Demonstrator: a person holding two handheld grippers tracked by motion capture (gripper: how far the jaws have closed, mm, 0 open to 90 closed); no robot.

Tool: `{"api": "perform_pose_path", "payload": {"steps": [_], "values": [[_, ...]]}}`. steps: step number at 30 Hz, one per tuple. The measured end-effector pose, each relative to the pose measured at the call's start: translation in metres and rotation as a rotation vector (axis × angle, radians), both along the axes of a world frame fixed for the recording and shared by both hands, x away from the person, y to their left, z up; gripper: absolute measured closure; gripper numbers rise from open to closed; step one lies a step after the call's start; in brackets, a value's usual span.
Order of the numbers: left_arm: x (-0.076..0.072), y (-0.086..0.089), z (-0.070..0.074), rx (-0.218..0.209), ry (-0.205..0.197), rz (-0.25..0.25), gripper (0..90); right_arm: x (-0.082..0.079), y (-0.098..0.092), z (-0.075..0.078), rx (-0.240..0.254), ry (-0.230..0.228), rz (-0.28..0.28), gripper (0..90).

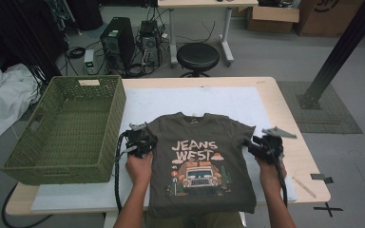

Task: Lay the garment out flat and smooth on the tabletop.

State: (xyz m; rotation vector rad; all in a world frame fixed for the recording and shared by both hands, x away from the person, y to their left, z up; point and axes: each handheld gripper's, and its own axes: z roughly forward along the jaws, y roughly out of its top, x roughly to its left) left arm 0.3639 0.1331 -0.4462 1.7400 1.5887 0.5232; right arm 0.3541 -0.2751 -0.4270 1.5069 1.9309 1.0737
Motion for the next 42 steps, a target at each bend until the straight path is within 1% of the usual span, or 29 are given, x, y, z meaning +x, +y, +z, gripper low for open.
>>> {"api": "perform_pose_path", "payload": {"steps": [1,2,4,5,6,7,8,9,12,14,15,17,18,20,22,24,25,26,27,28,29,30,33,34,35,36,37,39,42], "values": [[-0.001,0.0,0.0,0.018,-0.001,-0.003,83.2,0.012,0.004,-0.002,-0.019,0.017,0.003,56.6],[-0.003,0.001,0.0,0.034,-0.001,-0.01,88.1,0.019,0.006,-0.004,-0.027,0.031,0.004,56.3],[-0.009,0.005,0.001,0.036,0.006,-0.023,90.0,0.032,0.012,-0.012,-0.082,0.08,0.022,56.8],[-0.012,0.006,0.001,0.037,0.007,-0.023,90.0,0.035,0.014,-0.018,-0.099,0.093,0.042,58.9],[-0.017,0.009,0.002,0.033,0.009,-0.022,90.0,0.034,0.014,-0.018,-0.121,0.077,0.05,62.9],[-0.021,0.01,0.001,0.031,0.007,-0.025,90.0,0.031,0.012,-0.018,-0.128,0.073,0.076,75.7],[-0.025,0.011,0.002,0.032,-0.002,-0.032,90.0,0.027,0.009,-0.017,-0.132,0.074,0.093,83.8],[-0.028,0.012,0.002,0.04,-0.002,-0.041,90.0,0.024,0.007,-0.018,-0.134,0.073,0.11,87.7],[-0.036,0.012,0.005,0.059,-0.011,-0.072,90.0,0.007,-0.001,-0.016,-0.161,0.076,0.15,88.0],[-0.038,0.015,0.009,0.023,-0.053,-0.085,90.0,-0.001,-0.005,-0.014,-0.163,0.084,0.154,87.0],[-0.036,0.015,0.012,0.006,-0.075,-0.086,89.1,-0.003,-0.008,-0.014,-0.147,0.086,0.148,81.5],[-0.027,0.014,0.018,-0.016,-0.096,-0.1,77.2,-0.004,-0.012,-0.01,-0.119,0.056,0.117,66.7],[-0.021,0.012,0.021,-0.012,-0.105,-0.115,73.2,-0.002,-0.014,-0.007,-0.096,0.039,0.098,62.8],[-0.006,0.007,0.025,0.009,-0.115,-0.145,67.0,0.007,-0.018,-0.002,-0.072,0.013,0.078,57.8],[0.011,0.003,0.029,0.06,-0.117,-0.144,61.3,0.021,-0.02,0.003,-0.045,0.005,0.078,56.2],[0.027,0.001,0.032,0.089,-0.082,-0.134,60.2,0.035,-0.018,0.005,-0.042,-0.003,0.094,55.4],[0.039,0.0,0.032,0.085,-0.07,-0.143,58.7,0.044,-0.017,0.006,-0.043,0.0,0.107,54.6],[0.051,0.0,0.032,0.089,-0.056,-0.144,57.7,0.055,-0.013,0.008,-0.058,0.007,0.131,54.4],[0.058,-0.001,0.031,0.092,-0.047,-0.144,55.7,0.068,-0.009,0.008,-0.061,0.014,0.164,53.8],[0.066,-0.001,0.03,0.085,-0.035,-0.144,54.6,0.075,-0.006,0.008,-0.066,0.023,0.179,53.2],[0.074,-0.001,0.029,0.072,-0.023,-0.142,54.5,0.085,-0.001,0.007,-0.088,0.045,0.199,52.7],[0.079,-0.001,0.027,0.073,-0.007,-0.139,54.5,0.094,0.003,0.006,-0.097,0.062,0.216,52.0],[0.097,-0.003,0.021,0.092,0.031,-0.154,54.3,0.115,0.012,-0.002,-0.074,0.109,0.241,52.6],[0.1,-0.003,0.02,0.089,0.024,-0.161,54.3,0.119,0.014,-0.006,-0.057,0.114,0.251,54.2],[0.104,-0.004,0.019,0.088,0.017,-0.167,54.4,0.122,0.016,-0.008,-0.064,0.127,0.256,56.7],[0.106,-0.005,0.017,0.076,0.008,-0.179,54.3,0.126,0.02,-0.012,-0.075,0.157,0.274,57.1],[0.109,-0.007,0.016,0.068,0.003,-0.192,54.1,0.126,0.023,-0.013,-0.098,0.146,0.276,59.9],[0.114,-0.01,0.013,0.069,0.003,-0.217,52.7,0.126,0.025,-0.013,-0.131,0.135,0.289,61.0],[0.119,-0.017,0.005,0.09,0.037,-0.243,53.3,0.125,0.025,-0.013,-0.138,0.132,0.312,66.1]]}}
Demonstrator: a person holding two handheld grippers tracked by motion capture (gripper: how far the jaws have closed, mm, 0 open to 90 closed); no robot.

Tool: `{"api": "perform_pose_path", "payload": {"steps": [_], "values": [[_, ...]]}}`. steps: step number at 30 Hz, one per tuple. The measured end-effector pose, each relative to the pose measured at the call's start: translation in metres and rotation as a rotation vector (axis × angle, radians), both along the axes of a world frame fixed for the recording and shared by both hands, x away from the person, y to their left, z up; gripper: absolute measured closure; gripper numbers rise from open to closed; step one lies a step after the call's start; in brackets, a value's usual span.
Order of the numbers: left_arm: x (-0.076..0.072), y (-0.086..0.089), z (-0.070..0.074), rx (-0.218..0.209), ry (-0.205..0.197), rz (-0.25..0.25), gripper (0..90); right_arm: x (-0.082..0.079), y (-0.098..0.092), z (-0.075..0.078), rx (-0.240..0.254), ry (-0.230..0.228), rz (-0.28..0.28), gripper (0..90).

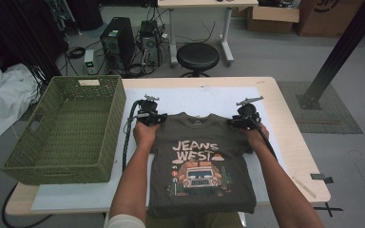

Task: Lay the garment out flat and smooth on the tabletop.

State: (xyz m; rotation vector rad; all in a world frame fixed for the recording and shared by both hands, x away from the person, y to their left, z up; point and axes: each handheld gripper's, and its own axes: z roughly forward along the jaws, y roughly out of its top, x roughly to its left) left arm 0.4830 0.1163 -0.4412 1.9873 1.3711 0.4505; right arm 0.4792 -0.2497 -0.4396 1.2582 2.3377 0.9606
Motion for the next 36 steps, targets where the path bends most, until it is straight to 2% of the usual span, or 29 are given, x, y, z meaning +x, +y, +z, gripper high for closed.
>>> {"api": "perform_pose_path", "payload": {"steps": [1,2,3,4,6,7,10,13,15,16,17,18,20,22,23,26,28,30,34,36], "values": [[-0.002,-0.002,-0.001,0.026,-0.02,0.003,53.6,0.0,0.001,0.0,0.0,0.0,0.012,69.6],[-0.002,-0.002,-0.001,0.029,-0.025,-0.006,57.6,0.0,0.001,0.0,0.005,0.004,0.023,74.5],[-0.002,-0.001,0.0,0.021,-0.019,-0.027,66.9,0.001,0.001,0.0,0.014,0.01,0.029,80.2],[-0.002,-0.001,0.001,0.023,-0.015,-0.036,82.2,0.002,0.0,0.0,0.023,0.017,0.039,84.6],[-0.002,-0.001,0.003,0.032,-0.014,-0.037,85.2,0.007,-0.001,0.001,0.03,0.028,0.057,86.1],[-0.002,-0.001,0.004,0.047,-0.014,-0.019,85.4,0.008,-0.001,0.001,0.024,0.017,0.05,86.1],[0.0,0.004,0.008,0.024,-0.046,0.037,85.6,0.016,0.004,0.001,-0.019,-0.047,0.022,86.2],[0.006,0.008,0.014,0.034,-0.072,0.091,85.5,0.025,0.016,0.006,-0.05,-0.131,0.022,86.0],[0.01,0.008,0.015,0.048,-0.076,0.117,84.8,0.032,0.026,0.007,-0.098,-0.162,0.014,85.4],[0.011,0.006,0.013,0.064,-0.062,0.142,80.2,0.035,0.029,0.006,-0.126,-0.164,0.007,82.4],[0.012,0.005,0.011,0.062,-0.045,0.158,69.1,0.038,0.032,0.003,-0.159,-0.161,-0.016,77.0],[0.012,0.005,0.009,0.042,-0.018,0.179,62.5,0.039,0.032,0.002,-0.169,-0.158,-0.035,72.3],[0.008,0.006,0.009,0.028,-0.002,0.187,51.9,0.04,0.024,0.003,-0.088,-0.141,-0.09,65.9],[0.001,0.007,0.013,0.038,-0.017,0.196,50.8,0.035,0.01,0.009,-0.012,-0.14,-0.12,65.0],[-0.005,0.008,0.015,0.023,-0.028,0.196,50.9,0.033,0.005,0.011,0.008,-0.141,-0.126,65.3],[-0.02,0.008,0.017,0.028,-0.058,0.188,51.7,0.019,-0.014,0.016,0.022,-0.133,-0.114,70.5],[-0.033,0.007,0.017,0.041,-0.076,0.176,51.7,0.007,-0.02,0.018,0.053,-0.123,-0.089,73.7],[-0.042,0.007,0.014,0.029,-0.077,0.176,52.2,-0.005,-0.021,0.017,0.053,-0.092,-0.047,78.3],[-0.06,0.012,0.003,0.028,-0.04,0.183,52.9,-0.03,-0.022,0.008,0.047,-0.014,0.007,80.7],[-0.067,0.015,-0.002,0.021,-0.035,0.183,53.0,-0.044,-0.024,0.003,0.03,-0.003,0.021,80.4]]}}
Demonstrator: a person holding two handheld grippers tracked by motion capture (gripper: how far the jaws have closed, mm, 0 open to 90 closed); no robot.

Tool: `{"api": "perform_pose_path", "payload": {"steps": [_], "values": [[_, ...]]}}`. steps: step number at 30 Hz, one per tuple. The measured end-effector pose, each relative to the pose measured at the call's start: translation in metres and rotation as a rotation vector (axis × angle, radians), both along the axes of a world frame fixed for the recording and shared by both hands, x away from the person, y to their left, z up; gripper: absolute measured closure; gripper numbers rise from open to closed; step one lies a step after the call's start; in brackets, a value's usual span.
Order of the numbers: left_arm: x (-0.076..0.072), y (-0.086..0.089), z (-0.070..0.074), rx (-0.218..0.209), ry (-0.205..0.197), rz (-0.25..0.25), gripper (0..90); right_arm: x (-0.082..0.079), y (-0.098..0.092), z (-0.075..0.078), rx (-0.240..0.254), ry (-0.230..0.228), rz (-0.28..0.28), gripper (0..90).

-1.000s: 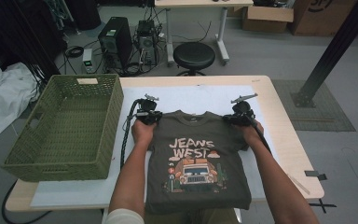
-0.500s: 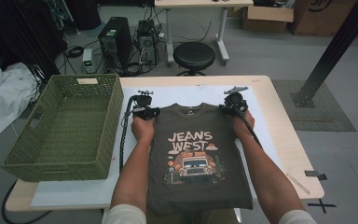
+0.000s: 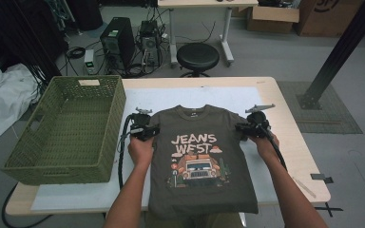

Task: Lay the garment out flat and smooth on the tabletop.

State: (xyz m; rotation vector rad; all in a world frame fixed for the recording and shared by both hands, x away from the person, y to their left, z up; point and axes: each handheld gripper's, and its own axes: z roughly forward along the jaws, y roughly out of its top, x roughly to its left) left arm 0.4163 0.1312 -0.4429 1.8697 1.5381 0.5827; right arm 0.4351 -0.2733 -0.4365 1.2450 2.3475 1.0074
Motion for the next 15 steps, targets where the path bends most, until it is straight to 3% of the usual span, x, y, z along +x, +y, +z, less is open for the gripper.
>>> {"api": "perform_pose_path", "payload": {"steps": [1,3,6,9,11,15], "values": [[-0.004,0.001,-0.002,0.001,-0.023,-0.001,53.2,-0.004,-0.001,-0.002,0.006,0.011,0.003,79.6],[-0.009,0.003,-0.003,0.025,-0.039,-0.005,54.5,-0.016,-0.006,-0.005,0.011,-0.009,-0.011,79.4],[-0.013,0.006,-0.005,0.03,-0.055,0.002,53.8,-0.034,-0.016,-0.007,-0.013,-0.061,-0.033,76.6],[-0.017,0.007,0.0,0.01,-0.031,0.034,52.6,-0.041,-0.029,-0.006,0.024,-0.06,-0.08,75.1],[-0.022,0.006,0.003,0.001,-0.056,0.018,52.1,-0.044,-0.037,-0.002,0.075,-0.083,-0.108,76.4],[-0.024,0.003,-0.003,0.045,-0.04,0.002,52.5,-0.042,-0.03,0.002,0.103,-0.074,-0.046,76.2]]}}
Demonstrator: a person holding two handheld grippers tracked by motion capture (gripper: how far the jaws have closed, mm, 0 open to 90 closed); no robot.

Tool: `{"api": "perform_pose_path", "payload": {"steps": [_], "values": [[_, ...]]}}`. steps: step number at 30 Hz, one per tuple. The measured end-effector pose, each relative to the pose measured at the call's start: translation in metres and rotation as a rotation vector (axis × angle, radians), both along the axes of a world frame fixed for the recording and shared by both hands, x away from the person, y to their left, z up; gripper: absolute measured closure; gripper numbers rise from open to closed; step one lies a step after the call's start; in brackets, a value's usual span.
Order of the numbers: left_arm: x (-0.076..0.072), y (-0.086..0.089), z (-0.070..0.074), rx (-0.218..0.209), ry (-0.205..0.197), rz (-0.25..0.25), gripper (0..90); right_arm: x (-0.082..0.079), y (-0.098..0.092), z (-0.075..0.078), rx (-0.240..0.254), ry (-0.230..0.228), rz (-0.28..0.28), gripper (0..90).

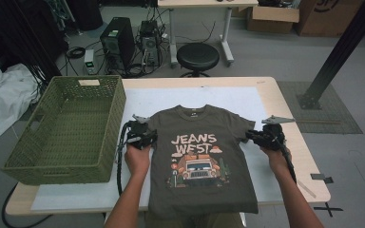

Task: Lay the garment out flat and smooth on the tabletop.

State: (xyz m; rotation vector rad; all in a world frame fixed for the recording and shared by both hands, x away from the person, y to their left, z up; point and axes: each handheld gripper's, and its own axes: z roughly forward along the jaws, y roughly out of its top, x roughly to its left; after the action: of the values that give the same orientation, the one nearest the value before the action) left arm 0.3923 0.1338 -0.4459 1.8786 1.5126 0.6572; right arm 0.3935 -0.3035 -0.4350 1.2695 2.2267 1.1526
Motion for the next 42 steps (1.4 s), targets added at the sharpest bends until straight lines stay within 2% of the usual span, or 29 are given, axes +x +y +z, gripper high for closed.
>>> {"api": "perform_pose_path", "payload": {"steps": [1,3,4,6,8,10,13,15,18,19,21,23,25,28,31,34,35,36,37,38,39,42], "values": [[-0.001,0.001,-0.001,-0.02,-0.01,0.008,52.9,0.0,0.006,-0.002,-0.029,0.007,0.027,76.4],[-0.002,0.002,-0.002,-0.03,-0.013,0.016,54.9,-0.001,0.012,-0.009,-0.091,0.034,0.045,76.4],[-0.001,0.003,-0.001,-0.042,-0.005,0.022,54.7,-0.003,0.011,-0.01,-0.089,0.016,0.037,76.3],[0.0,0.005,0.002,-0.091,0.001,0.044,50.8,-0.003,0.009,-0.008,-0.084,0.039,0.025,71.2],[-0.002,0.009,0.008,-0.137,-0.037,0.055,45.2,0.005,0.01,0.0,-0.091,0.048,0.027,68.3],[-0.004,0.009,0.01,-0.132,-0.059,0.047,40.8,0.015,0.013,0.012,-0.041,0.014,0.018,66.9],[-0.005,0.01,0.01,-0.134,-0.044,0.033,35.7,0.042,0.033,0.025,-0.01,-0.03,0.047,60.6],[-0.006,0.008,0.009,-0.123,-0.027,0.025,29.5,0.063,0.054,0.028,-0.016,-0.034,0.079,58.2],[-0.006,0.004,0.01,-0.115,-0.031,0.009,21.1,0.091,0.094,0.022,-0.036,0.007,0.139,57.7],[-0.007,0.003,0.011,-0.115,-0.041,0.006,20.0,0.097,0.108,0.019,-0.051,0.016,0.156,58.8],[-0.007,0.002,0.013,-0.132,-0.054,0.001,18.7,0.107,0.131,0.015,-0.075,0.005,0.181,62.8],[-0.008,0.002,0.015,-0.14,-0.058,0.0,18.5,0.117,0.149,0.012,-0.103,-0.006,0.176,67.5],[-0.009,0.002,0.016,-0.142,-0.053,-0.004,18.4,0.126,0.159,0.007,-0.098,0.021,0.162,71.1],[-0.01,0.001,0.016,-0.136,-0.049,-0.015,18.4,0.137,0.17,-0.003,-0.14,0.059,0.148,76.6],[-0.009,0.002,0.015,-0.135,-0.044,-0.013,18.4,0.14,0.174,-0.006,-0.145,0.045,0.123,82.7],[-0.009,0.001,0.014,-0.128,-0.036,-0.012,18.5,0.142,0.178,-0.006,-0.192,0.012,0.119,83.0],[-0.009,0.0,0.014,-0.127,-0.033,-0.012,18.5,0.142,0.18,-0.006,-0.194,0.006,0.102,82.3],[-0.01,0.0,0.015,-0.123,-0.033,-0.012,18.5,0.142,0.181,-0.007,-0.189,-0.002,0.084,81.4],[-0.011,-0.001,0.016,-0.116,-0.034,-0.015,18.5,0.142,0.181,-0.007,-0.175,0.0,0.069,76.7],[-0.012,-0.001,0.016,-0.11,-0.038,-0.019,18.5,0.143,0.18,-0.007,-0.116,0.03,0.061,68.6],[-0.013,0.0,0.017,-0.105,-0.041,-0.021,18.5,0.142,0.177,-0.006,-0.076,0.049,0.05,65.3],[-0.014,0.002,0.017,-0.101,-0.042,-0.018,18.4,0.135,0.16,0.004,-0.013,0.049,0.0,63.8]]}}
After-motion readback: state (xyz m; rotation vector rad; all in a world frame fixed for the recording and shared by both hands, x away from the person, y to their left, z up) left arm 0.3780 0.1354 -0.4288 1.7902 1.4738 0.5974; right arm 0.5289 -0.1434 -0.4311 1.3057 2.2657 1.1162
